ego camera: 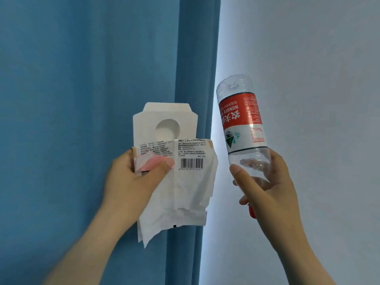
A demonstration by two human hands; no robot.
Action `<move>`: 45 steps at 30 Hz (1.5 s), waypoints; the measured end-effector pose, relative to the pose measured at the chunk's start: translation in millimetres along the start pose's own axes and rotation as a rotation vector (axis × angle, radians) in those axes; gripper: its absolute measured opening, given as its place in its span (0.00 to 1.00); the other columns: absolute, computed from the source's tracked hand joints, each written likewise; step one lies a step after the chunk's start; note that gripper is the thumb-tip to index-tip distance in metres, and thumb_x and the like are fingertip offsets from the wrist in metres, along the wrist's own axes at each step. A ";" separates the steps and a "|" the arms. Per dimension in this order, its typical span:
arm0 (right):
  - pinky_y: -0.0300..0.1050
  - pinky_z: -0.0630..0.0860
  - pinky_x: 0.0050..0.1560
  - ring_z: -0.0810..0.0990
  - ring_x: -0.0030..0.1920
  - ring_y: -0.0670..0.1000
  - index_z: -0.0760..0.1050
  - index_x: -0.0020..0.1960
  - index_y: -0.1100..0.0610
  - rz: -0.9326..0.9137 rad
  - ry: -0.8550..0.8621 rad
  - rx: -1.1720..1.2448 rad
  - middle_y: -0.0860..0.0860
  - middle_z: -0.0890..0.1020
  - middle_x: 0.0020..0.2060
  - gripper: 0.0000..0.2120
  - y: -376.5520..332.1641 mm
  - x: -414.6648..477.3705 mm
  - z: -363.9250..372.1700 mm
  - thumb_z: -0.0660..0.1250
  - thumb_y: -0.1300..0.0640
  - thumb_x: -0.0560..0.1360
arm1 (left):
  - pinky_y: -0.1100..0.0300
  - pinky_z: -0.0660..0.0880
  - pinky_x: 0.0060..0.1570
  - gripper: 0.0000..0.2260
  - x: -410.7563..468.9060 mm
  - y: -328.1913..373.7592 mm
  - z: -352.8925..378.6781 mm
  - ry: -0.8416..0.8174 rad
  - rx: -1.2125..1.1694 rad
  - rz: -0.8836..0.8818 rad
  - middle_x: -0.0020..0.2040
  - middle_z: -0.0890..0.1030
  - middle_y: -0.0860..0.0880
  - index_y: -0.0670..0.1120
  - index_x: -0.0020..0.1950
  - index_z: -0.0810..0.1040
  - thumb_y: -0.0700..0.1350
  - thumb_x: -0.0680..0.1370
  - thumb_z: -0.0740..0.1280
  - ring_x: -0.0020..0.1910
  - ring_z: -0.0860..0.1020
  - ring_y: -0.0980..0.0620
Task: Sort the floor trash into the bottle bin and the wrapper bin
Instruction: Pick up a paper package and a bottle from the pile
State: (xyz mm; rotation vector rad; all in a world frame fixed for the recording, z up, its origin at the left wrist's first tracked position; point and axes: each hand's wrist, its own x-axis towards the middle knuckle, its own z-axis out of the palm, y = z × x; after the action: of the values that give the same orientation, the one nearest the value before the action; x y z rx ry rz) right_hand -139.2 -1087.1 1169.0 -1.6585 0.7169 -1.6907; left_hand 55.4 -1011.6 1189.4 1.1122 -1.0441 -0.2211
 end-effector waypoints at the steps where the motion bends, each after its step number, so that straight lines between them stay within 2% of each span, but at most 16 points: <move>1: 0.34 0.77 0.30 0.83 0.45 0.48 0.67 0.65 0.41 0.004 0.028 -0.029 0.40 0.79 0.54 0.29 2.5 -1.0 -11.7 0.72 0.45 0.66 | 0.71 0.76 0.32 0.06 -0.8 -4.4 10.1 -0.027 -0.020 -0.010 0.41 0.85 0.59 0.48 0.46 0.82 0.40 0.71 0.74 0.38 0.82 0.61; 3: 0.34 0.77 0.30 0.83 0.46 0.49 0.67 0.65 0.42 0.018 0.075 -0.078 0.41 0.78 0.54 0.28 9.5 -2.4 -34.2 0.72 0.46 0.67 | 0.69 0.77 0.34 0.06 -3.5 -13.4 31.3 -0.076 -0.050 -0.032 0.40 0.85 0.59 0.49 0.44 0.82 0.40 0.71 0.74 0.38 0.82 0.61; 6: 0.34 0.77 0.30 0.83 0.47 0.50 0.67 0.65 0.43 0.047 0.127 -0.130 0.41 0.78 0.55 0.27 23.8 -1.8 -63.6 0.72 0.47 0.69 | 0.72 0.75 0.32 0.05 -6.6 -29.5 63.1 -0.142 -0.062 -0.052 0.40 0.85 0.58 0.48 0.44 0.82 0.39 0.71 0.74 0.37 0.82 0.61; 11: 0.31 0.71 0.25 0.81 0.40 0.52 0.68 0.63 0.42 0.127 0.181 -0.187 0.47 0.80 0.53 0.25 60.8 -0.9 -112.0 0.73 0.50 0.71 | 0.76 0.71 0.29 0.06 -15.2 -63.5 119.9 -0.193 -0.054 -0.097 0.38 0.84 0.63 0.50 0.43 0.81 0.40 0.71 0.74 0.36 0.81 0.65; 18: 0.30 0.70 0.25 0.81 0.38 0.51 0.66 0.63 0.42 0.293 0.170 -0.276 0.49 0.80 0.52 0.25 131.7 3.6 -168.4 0.73 0.50 0.71 | 0.69 0.74 0.34 0.07 -39.1 -130.1 182.3 -0.241 0.009 -0.208 0.39 0.83 0.63 0.51 0.44 0.81 0.41 0.71 0.74 0.37 0.81 0.65; 20: 0.30 0.71 0.26 0.82 0.40 0.50 0.65 0.64 0.42 0.407 0.115 -0.335 0.47 0.79 0.52 0.25 181.6 1.9 -194.1 0.73 0.49 0.71 | 0.67 0.74 0.35 0.07 -56.8 -169.5 218.6 -0.248 0.070 -0.291 0.39 0.83 0.64 0.51 0.44 0.80 0.40 0.71 0.74 0.37 0.80 0.67; 22: 0.31 0.72 0.27 0.82 0.41 0.49 0.65 0.65 0.43 0.449 0.109 -0.339 0.45 0.78 0.53 0.26 191.5 -1.7 -194.0 0.73 0.49 0.71 | 0.72 0.73 0.29 0.07 -62.7 -178.5 218.5 -0.258 0.049 -0.308 0.39 0.84 0.59 0.51 0.44 0.79 0.39 0.73 0.72 0.36 0.80 0.67; 24: 0.33 0.74 0.29 0.82 0.42 0.48 0.65 0.65 0.43 0.509 0.078 -0.375 0.44 0.77 0.53 0.27 214.8 -11.8 -199.5 0.73 0.48 0.71 | 0.72 0.73 0.27 0.07 -70.2 -199.6 226.3 -0.289 0.066 -0.343 0.40 0.83 0.58 0.51 0.45 0.79 0.39 0.74 0.71 0.36 0.81 0.63; 29: 0.36 0.77 0.34 0.81 0.40 0.44 0.62 0.67 0.45 0.741 -0.002 -0.460 0.45 0.75 0.54 0.29 283.7 -40.4 -202.9 0.73 0.49 0.71 | 0.59 0.76 0.39 0.06 -92.3 -279.4 243.9 -0.343 0.209 -0.516 0.46 0.82 0.57 0.55 0.45 0.79 0.43 0.73 0.72 0.44 0.81 0.54; 32: 0.46 0.81 0.45 0.81 0.43 0.44 0.63 0.68 0.46 0.845 -0.020 -0.522 0.40 0.75 0.50 0.30 324.6 -52.2 -198.9 0.73 0.47 0.70 | 0.57 0.77 0.42 0.06 -97.5 -325.7 247.4 -0.361 0.253 -0.603 0.45 0.83 0.55 0.54 0.44 0.80 0.43 0.73 0.72 0.45 0.81 0.52; 34: 0.51 0.81 0.48 0.80 0.46 0.46 0.63 0.66 0.45 0.908 -0.037 -0.554 0.39 0.74 0.49 0.30 351.6 -59.0 -193.7 0.73 0.47 0.70 | 0.60 0.75 0.39 0.07 -97.3 -356.1 248.1 -0.376 0.280 -0.648 0.43 0.83 0.56 0.54 0.43 0.80 0.42 0.73 0.71 0.44 0.81 0.52; 38: 0.46 0.80 0.45 0.80 0.46 0.46 0.64 0.62 0.45 1.031 -0.065 -0.604 0.40 0.76 0.47 0.27 401.7 -68.8 -175.5 0.74 0.50 0.69 | 0.61 0.74 0.37 0.08 -88.2 -418.3 247.7 -0.441 0.340 -0.711 0.41 0.82 0.57 0.56 0.41 0.79 0.41 0.74 0.70 0.42 0.80 0.55; 42: 0.39 0.75 0.41 0.79 0.45 0.43 0.66 0.58 0.46 1.163 -0.110 -0.686 0.41 0.78 0.46 0.24 459.5 -83.0 -155.0 0.74 0.48 0.68 | 0.53 0.79 0.42 0.05 -84.0 -490.5 245.8 -0.509 0.430 -0.764 0.41 0.84 0.55 0.53 0.44 0.80 0.42 0.73 0.70 0.42 0.81 0.51; 45: 0.42 0.74 0.43 0.78 0.45 0.46 0.68 0.58 0.50 1.268 -0.164 -0.741 0.45 0.78 0.47 0.24 496.3 -96.4 -145.4 0.74 0.48 0.67 | 0.53 0.78 0.40 0.03 -94.9 -531.8 243.7 -0.567 0.511 -0.788 0.40 0.83 0.54 0.50 0.44 0.80 0.42 0.73 0.70 0.40 0.80 0.50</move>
State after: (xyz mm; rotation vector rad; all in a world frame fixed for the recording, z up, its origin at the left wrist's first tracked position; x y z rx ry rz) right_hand -248.0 -1337.5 719.3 -1.1740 1.9080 -0.3715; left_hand -8.8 -1358.2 713.0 1.9732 -1.1325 -0.9820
